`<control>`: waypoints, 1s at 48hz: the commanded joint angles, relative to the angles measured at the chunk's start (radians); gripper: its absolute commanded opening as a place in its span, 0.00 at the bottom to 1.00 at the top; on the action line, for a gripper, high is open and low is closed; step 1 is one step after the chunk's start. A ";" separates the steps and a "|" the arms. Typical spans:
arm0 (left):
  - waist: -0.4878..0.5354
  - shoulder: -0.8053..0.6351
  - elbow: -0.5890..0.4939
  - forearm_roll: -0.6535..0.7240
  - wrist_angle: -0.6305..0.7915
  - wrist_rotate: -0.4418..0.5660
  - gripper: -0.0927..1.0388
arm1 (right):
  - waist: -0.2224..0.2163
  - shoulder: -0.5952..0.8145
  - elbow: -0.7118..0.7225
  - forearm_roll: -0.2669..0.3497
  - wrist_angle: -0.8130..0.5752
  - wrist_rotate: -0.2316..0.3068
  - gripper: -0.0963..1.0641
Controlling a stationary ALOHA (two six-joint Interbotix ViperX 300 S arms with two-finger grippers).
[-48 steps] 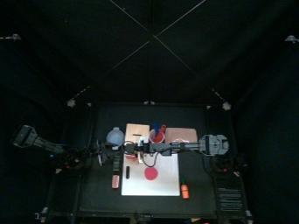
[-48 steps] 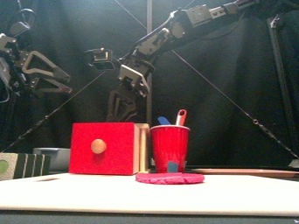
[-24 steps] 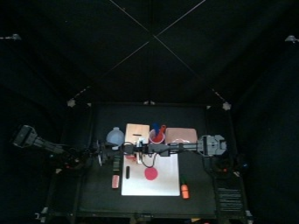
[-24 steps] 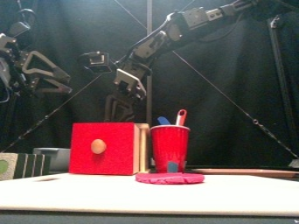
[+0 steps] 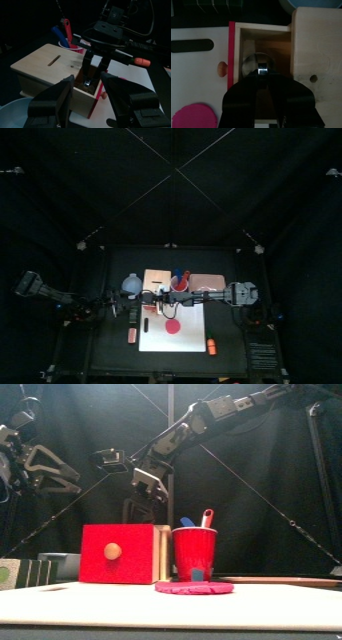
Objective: Get the cutter from the drawer then cut the dough then place the extra dough in the bowl
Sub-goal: Place the cutter on the board
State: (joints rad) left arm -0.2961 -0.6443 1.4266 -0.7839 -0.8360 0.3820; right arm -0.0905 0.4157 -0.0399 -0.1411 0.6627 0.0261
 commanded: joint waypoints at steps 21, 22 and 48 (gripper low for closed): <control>-0.003 0.000 -0.011 -0.028 -0.005 0.002 0.82 | 0.023 -0.046 -0.144 -0.005 0.124 -0.002 0.60; -0.002 0.000 -0.011 -0.029 -0.005 0.002 0.82 | 0.023 -0.048 -0.147 -0.005 0.129 -0.002 0.60; -0.003 0.000 -0.005 -0.060 -0.003 0.002 0.82 | 0.037 -0.046 -0.215 0.005 0.187 0.000 0.60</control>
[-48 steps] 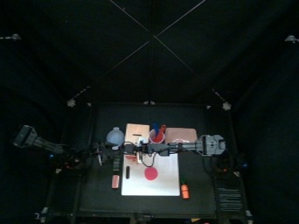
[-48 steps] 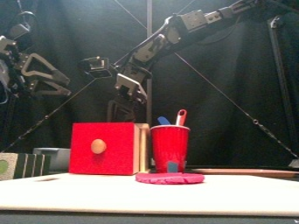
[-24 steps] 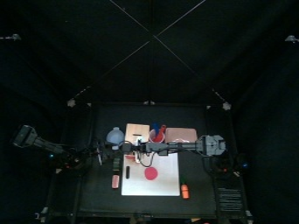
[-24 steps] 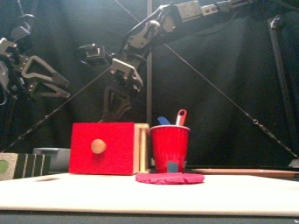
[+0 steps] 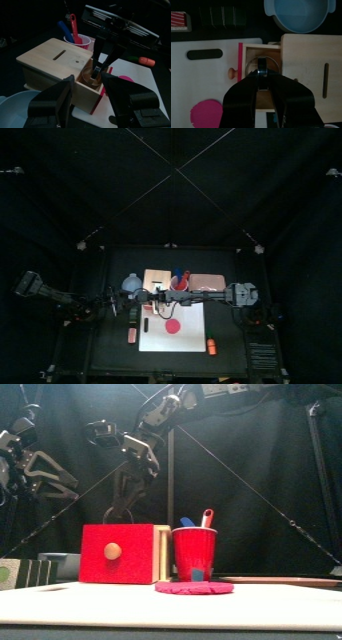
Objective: Get the cutter from the drawer then cut the dough then place the extra dough in the bowl
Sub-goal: Place the cutter on the board
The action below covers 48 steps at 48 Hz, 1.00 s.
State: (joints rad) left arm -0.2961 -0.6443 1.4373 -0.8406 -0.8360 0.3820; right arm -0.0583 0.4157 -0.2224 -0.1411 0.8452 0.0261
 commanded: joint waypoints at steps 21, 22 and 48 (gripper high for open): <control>-0.003 0.000 -0.008 -0.017 -0.005 0.002 0.82 | 0.018 -0.049 -0.081 -0.034 0.074 0.069 0.60; -0.003 0.000 -0.008 -0.017 -0.005 0.002 0.82 | 0.018 -0.051 -0.083 -0.037 0.074 0.072 0.60; -0.003 0.000 -0.005 -0.043 -0.002 0.000 0.82 | 0.046 -0.224 -0.006 -0.028 0.141 0.091 0.60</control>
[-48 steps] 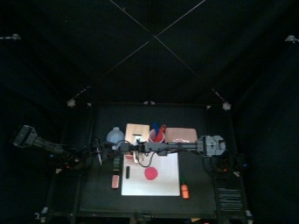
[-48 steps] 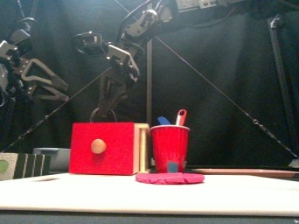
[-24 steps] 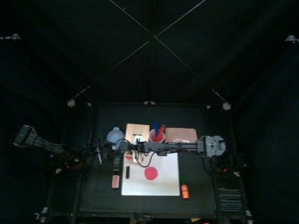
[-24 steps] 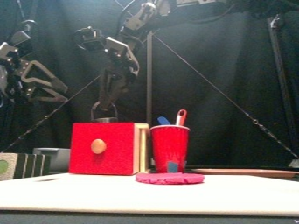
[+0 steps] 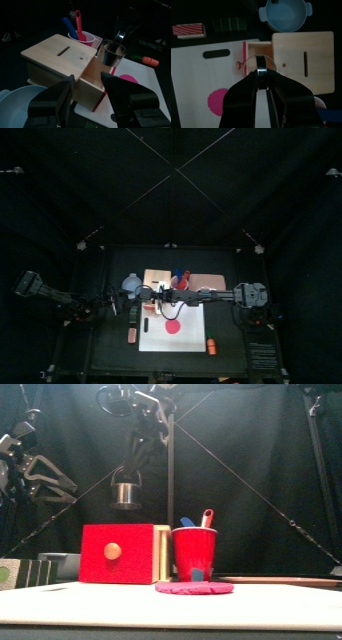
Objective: Get the cutter from the drawer then cut the dough then place the extra dough in the bowl
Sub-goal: Place the cutter on the board
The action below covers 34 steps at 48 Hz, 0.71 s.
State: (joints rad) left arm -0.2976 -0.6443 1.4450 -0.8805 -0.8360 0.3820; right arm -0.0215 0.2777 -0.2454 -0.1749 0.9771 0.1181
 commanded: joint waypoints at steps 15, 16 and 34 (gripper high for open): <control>0.012 0.000 -0.018 -0.008 0.031 0.002 0.82 | 0.063 -0.213 0.219 -0.008 0.067 0.091 0.60; 0.014 0.000 -0.018 -0.008 0.031 0.002 0.82 | 0.067 -0.224 0.238 -0.011 0.067 0.101 0.60; 0.025 0.000 -0.043 -0.003 0.031 0.003 0.82 | 0.152 -0.433 0.661 -0.067 -0.132 0.362 0.60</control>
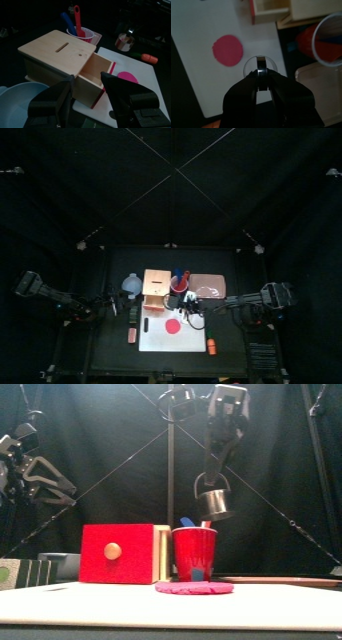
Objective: Get the cutter from the drawer then cut the dough then place the extra dough in the bowl
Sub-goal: Place the cutter on the board
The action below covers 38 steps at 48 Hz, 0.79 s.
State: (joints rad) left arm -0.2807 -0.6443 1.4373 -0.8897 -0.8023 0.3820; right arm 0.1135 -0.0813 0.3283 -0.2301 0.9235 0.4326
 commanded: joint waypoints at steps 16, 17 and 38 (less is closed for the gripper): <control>0.067 0.000 -0.066 0.020 -0.003 0.006 0.82 | 0.037 -0.118 0.345 -0.032 -0.336 0.146 0.60; 0.069 0.000 -0.067 0.021 -0.003 0.006 0.82 | 0.035 -0.118 0.353 -0.034 -0.344 0.146 0.60; 0.107 0.000 -0.083 0.032 -0.003 0.005 0.82 | 0.037 -0.118 0.402 -0.049 -0.394 0.147 0.70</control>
